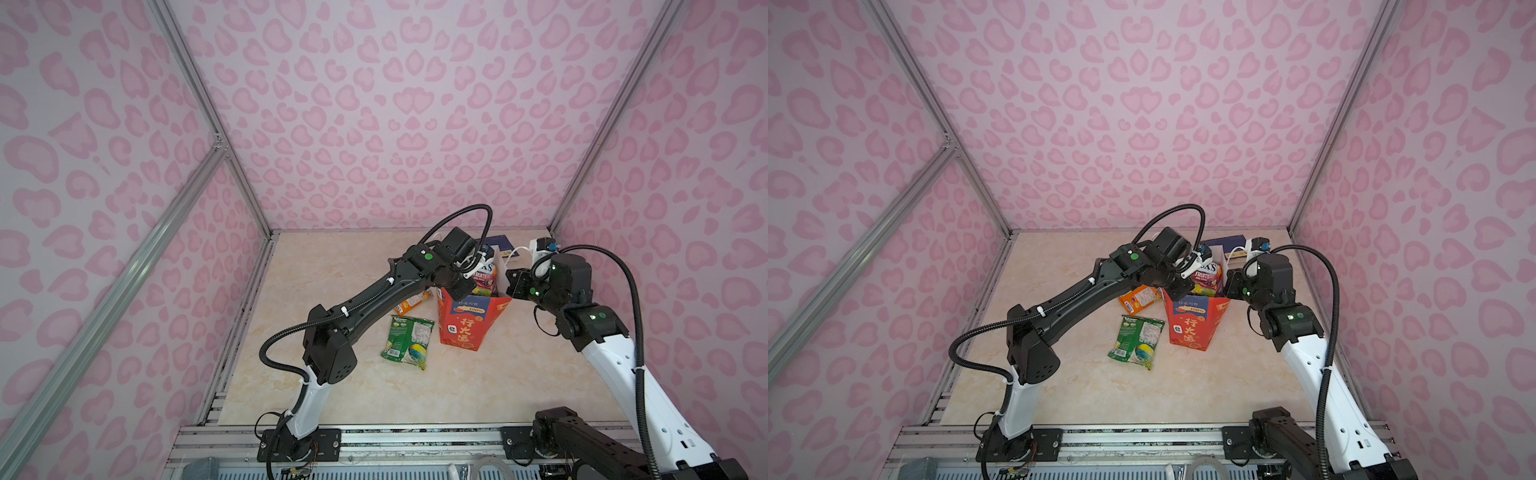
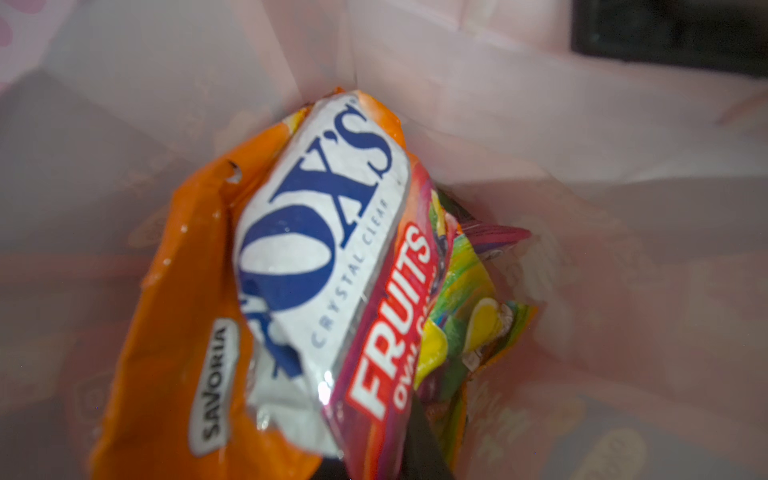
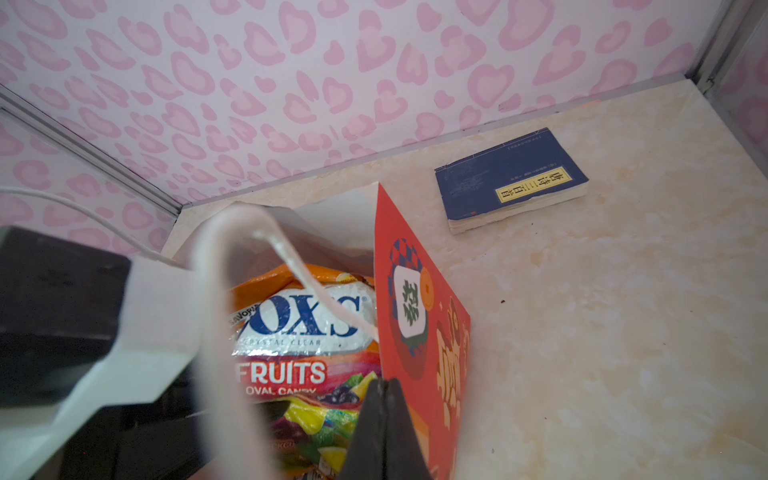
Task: Place the snacks into the paper bag
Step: 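Lower the Fox's packet into the bag and open the left gripper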
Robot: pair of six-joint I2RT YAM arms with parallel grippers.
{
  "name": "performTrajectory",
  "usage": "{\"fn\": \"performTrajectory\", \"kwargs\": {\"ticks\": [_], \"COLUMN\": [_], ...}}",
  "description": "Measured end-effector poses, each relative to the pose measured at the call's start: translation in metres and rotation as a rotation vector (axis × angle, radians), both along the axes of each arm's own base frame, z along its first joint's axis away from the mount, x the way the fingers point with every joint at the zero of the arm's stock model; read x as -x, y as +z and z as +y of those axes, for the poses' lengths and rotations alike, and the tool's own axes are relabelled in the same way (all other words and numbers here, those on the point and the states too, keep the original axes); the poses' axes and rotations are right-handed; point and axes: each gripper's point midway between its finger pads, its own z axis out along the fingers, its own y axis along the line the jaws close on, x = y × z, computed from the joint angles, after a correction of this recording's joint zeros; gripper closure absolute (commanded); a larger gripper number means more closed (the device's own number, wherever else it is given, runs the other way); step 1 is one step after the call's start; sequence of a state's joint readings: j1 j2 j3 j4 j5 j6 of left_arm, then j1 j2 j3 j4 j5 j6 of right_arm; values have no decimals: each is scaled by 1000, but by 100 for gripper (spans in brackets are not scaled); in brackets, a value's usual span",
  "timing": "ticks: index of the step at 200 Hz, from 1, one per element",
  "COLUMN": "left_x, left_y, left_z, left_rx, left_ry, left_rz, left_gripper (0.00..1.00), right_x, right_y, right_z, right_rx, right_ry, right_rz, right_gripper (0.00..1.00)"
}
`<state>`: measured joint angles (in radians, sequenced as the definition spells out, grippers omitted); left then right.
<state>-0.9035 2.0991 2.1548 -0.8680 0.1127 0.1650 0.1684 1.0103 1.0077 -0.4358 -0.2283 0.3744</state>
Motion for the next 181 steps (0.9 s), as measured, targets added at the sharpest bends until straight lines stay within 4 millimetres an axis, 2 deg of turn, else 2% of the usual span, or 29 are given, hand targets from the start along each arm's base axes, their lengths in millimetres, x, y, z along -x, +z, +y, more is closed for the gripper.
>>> {"fn": "performTrajectory", "kwargs": {"ticks": [77,88,103,109,130,139,166,181], "left_x": [1,1,1,1,0,0,-2,4], "left_y": [-2,-1,2,5,24,37,77,104], "left_z": [3,3,2,1,-1,-4,-5,0], "left_rx": [6,7,11,16,62,91,184,246], "left_ry": [5,8,13,16,36,44,94,118], "left_rz": [24,26,31,31,34,30,14,15], "left_gripper": [85,80,68,58,25,18,14,12], "right_x": [0,0,0,0,-1,-1,-1,-1], "right_y": [1,1,1,1,0,0,0,0], "right_z": [0,0,0,0,0,0,0,0], "right_rx": [-1,-2,-1,0,-1,0,-1,0], "right_ry": [0,0,0,0,0,0,0,1], "right_rz": [-3,-3,-4,-4,-2,-1,-2,-2], "right_gripper": [100,100,100,100,100,100,100,100]}}
